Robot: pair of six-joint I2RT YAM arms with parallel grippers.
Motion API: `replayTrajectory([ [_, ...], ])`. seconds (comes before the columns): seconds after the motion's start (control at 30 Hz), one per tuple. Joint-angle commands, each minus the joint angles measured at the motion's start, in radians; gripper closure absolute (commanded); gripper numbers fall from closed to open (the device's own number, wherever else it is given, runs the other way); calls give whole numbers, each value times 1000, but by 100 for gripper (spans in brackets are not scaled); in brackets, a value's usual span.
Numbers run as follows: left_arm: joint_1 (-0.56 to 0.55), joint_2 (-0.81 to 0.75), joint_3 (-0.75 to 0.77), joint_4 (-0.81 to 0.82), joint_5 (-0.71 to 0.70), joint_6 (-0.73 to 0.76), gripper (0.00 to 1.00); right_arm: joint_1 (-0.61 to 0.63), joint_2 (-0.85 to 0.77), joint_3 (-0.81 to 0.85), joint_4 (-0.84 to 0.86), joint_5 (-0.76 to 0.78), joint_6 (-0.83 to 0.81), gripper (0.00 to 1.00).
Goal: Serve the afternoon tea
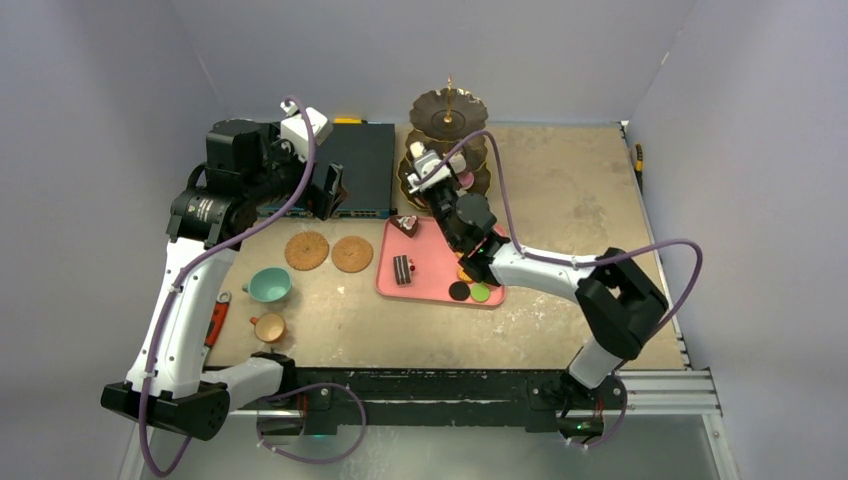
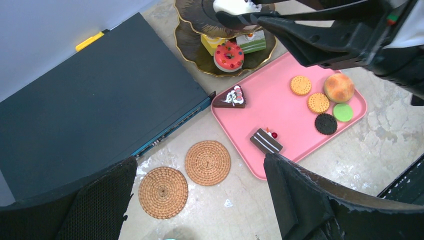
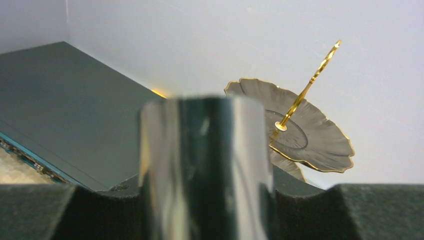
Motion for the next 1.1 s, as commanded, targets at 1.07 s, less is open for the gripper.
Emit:
replayTrajectory([
  [1.07, 4, -22, 26, -9, -20, 18, 1, -73, 119, 64, 131, -117, -2, 31],
])
